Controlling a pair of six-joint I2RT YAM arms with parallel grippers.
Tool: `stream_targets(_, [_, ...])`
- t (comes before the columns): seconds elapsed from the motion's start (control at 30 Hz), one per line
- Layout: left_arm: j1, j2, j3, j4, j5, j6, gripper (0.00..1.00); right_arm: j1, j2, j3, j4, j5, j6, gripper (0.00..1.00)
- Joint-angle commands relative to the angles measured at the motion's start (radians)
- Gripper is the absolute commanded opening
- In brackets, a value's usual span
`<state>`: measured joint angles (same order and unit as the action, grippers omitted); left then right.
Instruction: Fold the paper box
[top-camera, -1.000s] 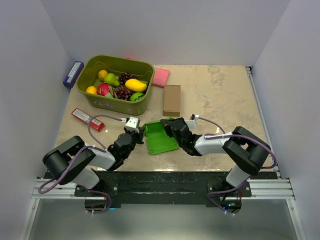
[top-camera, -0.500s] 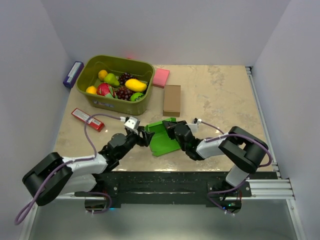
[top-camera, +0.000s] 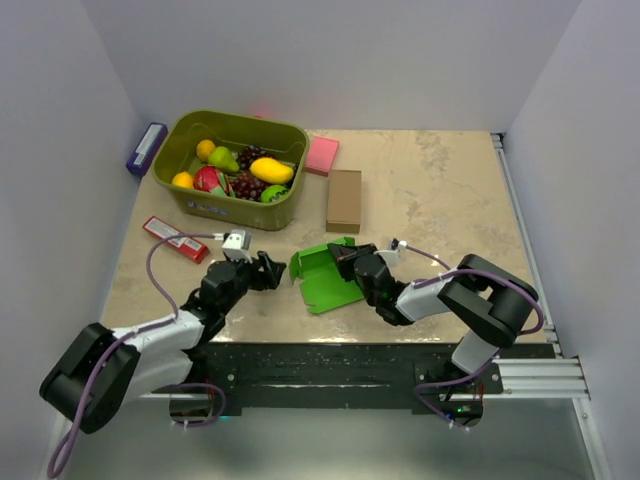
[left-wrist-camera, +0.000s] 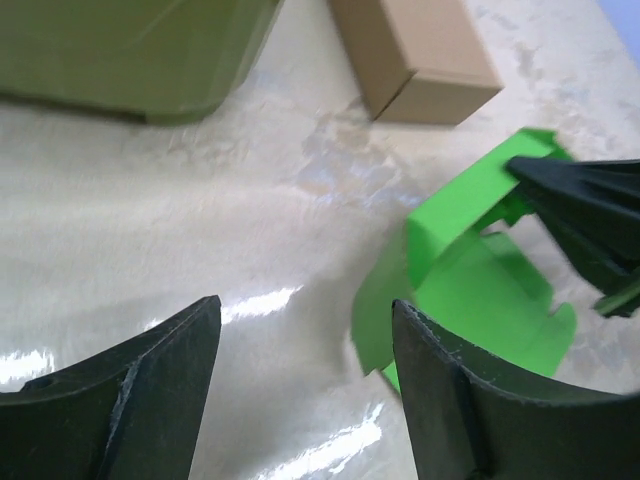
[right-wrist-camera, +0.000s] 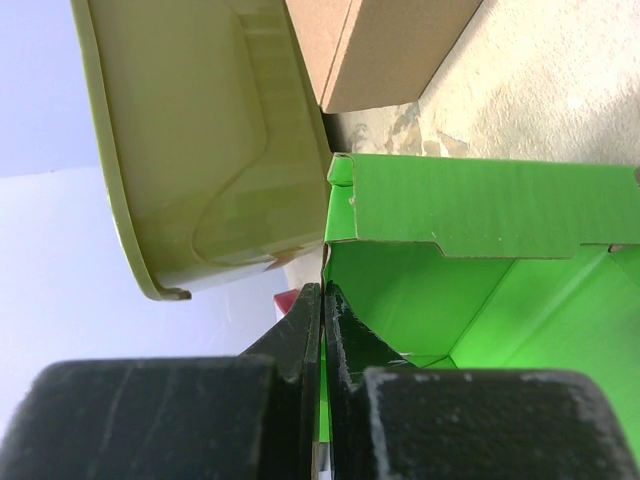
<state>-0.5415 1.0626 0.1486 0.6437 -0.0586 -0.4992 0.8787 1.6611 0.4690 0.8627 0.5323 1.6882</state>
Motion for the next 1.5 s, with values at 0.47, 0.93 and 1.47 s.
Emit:
stream_targets(0.47, [-0.046, 0.346, 0.098, 0.226, 0.158, 0.117, 0.68, 0.002, -0.001, -0.024, 0.015, 0.035, -0.067, 0.0])
stream_targets(0.93, [-0.121, 0.398, 0.121, 0.353, 0.092, 0.143, 0.67, 0.0, -0.007, -0.03, 0.022, 0.038, -0.084, 0.0])
stream_targets(1.47, [-0.172, 0.516, 0.192, 0.384, -0.085, 0.203, 0.55, 0.002, -0.009, -0.029, 0.021, 0.029, -0.099, 0.0])
